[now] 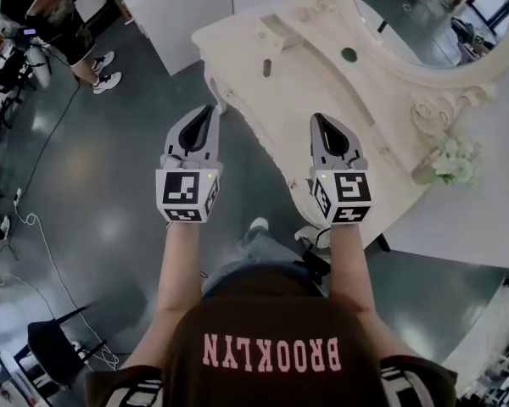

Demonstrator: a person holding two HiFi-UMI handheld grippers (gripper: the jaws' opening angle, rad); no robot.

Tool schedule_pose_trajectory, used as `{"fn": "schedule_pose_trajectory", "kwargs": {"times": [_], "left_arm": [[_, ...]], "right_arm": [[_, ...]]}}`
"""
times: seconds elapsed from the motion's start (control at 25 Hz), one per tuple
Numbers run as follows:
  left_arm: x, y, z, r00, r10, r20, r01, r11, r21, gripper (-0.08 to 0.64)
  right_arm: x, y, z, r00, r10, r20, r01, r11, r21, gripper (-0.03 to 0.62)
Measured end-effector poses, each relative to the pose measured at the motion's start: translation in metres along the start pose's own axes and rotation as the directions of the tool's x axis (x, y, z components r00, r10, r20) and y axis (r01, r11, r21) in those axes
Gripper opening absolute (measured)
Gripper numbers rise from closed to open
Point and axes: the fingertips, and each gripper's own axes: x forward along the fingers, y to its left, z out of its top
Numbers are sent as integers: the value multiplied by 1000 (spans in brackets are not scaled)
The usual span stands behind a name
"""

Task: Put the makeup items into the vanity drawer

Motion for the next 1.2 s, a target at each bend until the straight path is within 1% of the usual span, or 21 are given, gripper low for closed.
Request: {"fn": "schedule_pose_trajectory", "kwargs": {"times": [0.16, 0.32, 0.4, 0.52, 0.64, 0.8, 0.88, 0.96, 1.08, 1.2], "left_arm": [[42, 10, 7, 1000, -3, 21, 3, 1000, -5, 11], [69, 14, 2, 999, -33, 9, 34, 999, -33, 11], [85, 16, 2, 999, -47, 5, 47, 998, -31, 11], [110, 13, 0, 996, -92, -9, 91, 996, -9, 11], [135, 7, -7, 987, -160, -29, 160, 987, 6, 11], [173, -2, -23, 961, -266, -75, 268, 963, 25, 11], [192, 0, -31, 952, -292, -93, 295, 955, 22, 11], [212, 2, -41, 942, -314, -117, 316, 949, 1, 12], [241, 0, -56, 912, -378, -157, 375, 926, -54, 12], [267, -4, -73, 879, -429, -206, 420, 903, -89, 23]], "right_arm": [[33, -26, 7, 1000, -25, 10, 25, 1000, 7, -2], [44, -39, 6, 999, -43, 8, 43, 999, 21, -2], [49, -48, 8, 998, -61, 17, 61, 998, 35, -2], [56, -62, 7, 995, -98, 21, 97, 994, 52, -2], [64, -76, -1, 988, -154, 4, 153, 985, 74, -2], [76, -94, -14, 972, -235, -24, 236, 965, 116, -2], [86, -102, -19, 965, -261, -32, 263, 957, 125, -2], [93, -110, -25, 955, -292, -46, 295, 946, 135, -2], [95, -123, -36, 928, -364, -84, 373, 914, 160, -2], [101, -137, -45, 902, -415, -121, 430, 887, 166, -2]]}}
